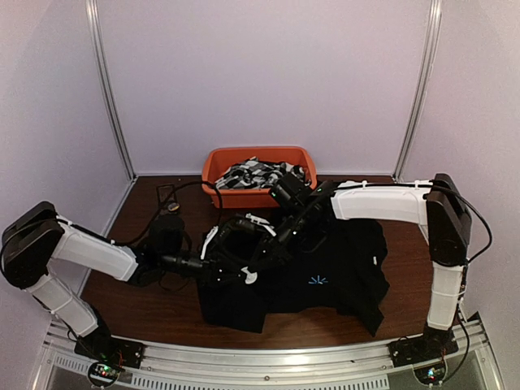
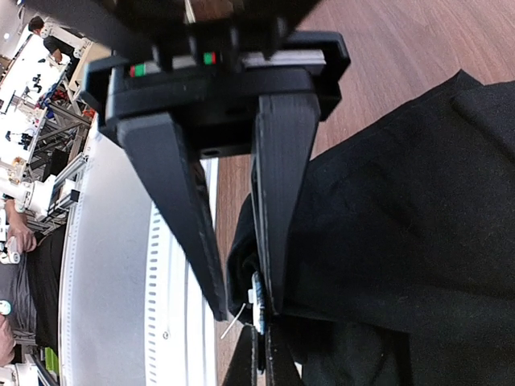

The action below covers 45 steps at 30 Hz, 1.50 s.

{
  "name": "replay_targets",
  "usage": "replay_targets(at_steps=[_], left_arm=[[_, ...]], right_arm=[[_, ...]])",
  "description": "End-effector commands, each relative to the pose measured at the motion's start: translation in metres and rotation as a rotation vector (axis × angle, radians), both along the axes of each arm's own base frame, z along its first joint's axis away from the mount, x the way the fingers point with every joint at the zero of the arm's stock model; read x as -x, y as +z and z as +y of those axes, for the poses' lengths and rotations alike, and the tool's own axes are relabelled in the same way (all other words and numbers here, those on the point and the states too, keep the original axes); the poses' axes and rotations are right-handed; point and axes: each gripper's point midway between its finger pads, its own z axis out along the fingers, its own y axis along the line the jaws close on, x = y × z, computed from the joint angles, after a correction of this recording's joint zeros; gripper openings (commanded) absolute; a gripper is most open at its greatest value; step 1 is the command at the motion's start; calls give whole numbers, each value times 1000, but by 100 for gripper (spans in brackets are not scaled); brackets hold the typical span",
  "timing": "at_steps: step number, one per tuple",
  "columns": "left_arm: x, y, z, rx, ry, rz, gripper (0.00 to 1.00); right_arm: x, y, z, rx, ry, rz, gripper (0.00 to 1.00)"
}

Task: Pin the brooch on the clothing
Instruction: Pin the brooch to the flattened clothing.

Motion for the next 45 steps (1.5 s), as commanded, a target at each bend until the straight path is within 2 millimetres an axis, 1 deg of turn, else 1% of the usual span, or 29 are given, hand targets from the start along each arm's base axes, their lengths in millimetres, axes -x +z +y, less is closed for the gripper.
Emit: replay_targets(at_steps=[1,5,9,11,13,15,22,28,33,39,45], left_arm=[[7,6,6,9,-21,-9,22],[9,8,8,19,-12,-7,28],[7,7,9,16,3,-9,29],[5,6,8,13,6,-10,38],[5,3,5,3,-1,-14,41],[3,-1,1,-8,-4,-22,42],[-2,0,-5,10,-3,-38,41],[-4,14,-8,66,-8,-71,39],[4,24,-11,122,-58,-82,39],[13,18,-13,118,-103,-67,35],[16,13,-11,115,-105,-57,34]], right_arm=[[-2,14,-3,-4,-6,-29,0],[-2,15,-4,-5,-8,-30,0],[-2,18,-4,-12,-4,-31,0],[-1,20,-4,-17,-1,-28,0],[1,22,-3,-27,6,-19,0],[2,24,-3,-36,12,-16,0],[6,28,-3,-52,22,-5,0],[7,26,-3,-49,25,2,0],[7,25,-3,-47,26,2,0],[7,25,-3,-48,26,0,0],[7,27,-3,-51,30,-4,0]])
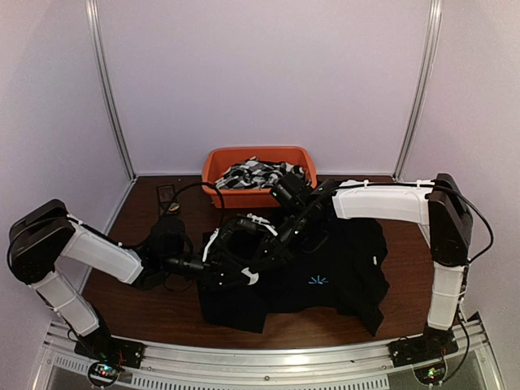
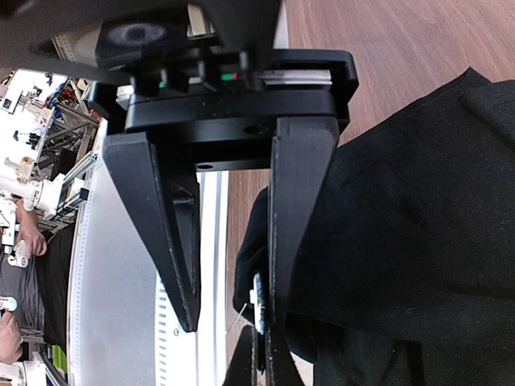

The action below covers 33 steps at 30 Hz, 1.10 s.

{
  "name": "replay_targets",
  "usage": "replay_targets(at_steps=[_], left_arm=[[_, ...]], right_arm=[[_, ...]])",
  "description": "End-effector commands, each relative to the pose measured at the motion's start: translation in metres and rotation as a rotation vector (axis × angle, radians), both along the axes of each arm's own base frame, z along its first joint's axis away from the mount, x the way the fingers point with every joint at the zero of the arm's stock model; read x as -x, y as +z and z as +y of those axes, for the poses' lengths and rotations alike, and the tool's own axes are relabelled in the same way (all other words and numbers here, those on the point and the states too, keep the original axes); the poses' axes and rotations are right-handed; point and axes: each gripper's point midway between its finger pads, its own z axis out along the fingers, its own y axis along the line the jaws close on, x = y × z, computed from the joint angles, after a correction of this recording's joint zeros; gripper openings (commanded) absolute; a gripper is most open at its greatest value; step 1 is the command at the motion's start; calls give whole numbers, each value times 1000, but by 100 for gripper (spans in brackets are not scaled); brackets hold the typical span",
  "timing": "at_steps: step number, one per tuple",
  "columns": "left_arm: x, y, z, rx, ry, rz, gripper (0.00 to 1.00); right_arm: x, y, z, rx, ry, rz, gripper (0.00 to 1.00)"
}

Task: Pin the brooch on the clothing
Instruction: Pin the brooch to the flattened clothing.

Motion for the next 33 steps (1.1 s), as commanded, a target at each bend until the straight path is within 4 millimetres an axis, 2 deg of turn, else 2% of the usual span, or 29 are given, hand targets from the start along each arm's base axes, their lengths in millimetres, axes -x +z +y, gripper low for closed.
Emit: replay_targets(at_steps=[1,11,16,20,33], left_arm=[[5,6,-3,38,-29,-20,33],[4,5,-4,38,-31,-18,23],[4,4,-4,36,-33,-13,22],[5,4,-3,41,-32,-11,27],[7,5,-2,54,-33,-15,12]], right_arm=[[1,22,0,-51,16,-31,0],[1,23,0,-55,19,-31,0],[3,26,-1,-67,27,-27,0],[6,30,-1,-89,41,-14,0],[4,34,-1,-110,38,17,0]])
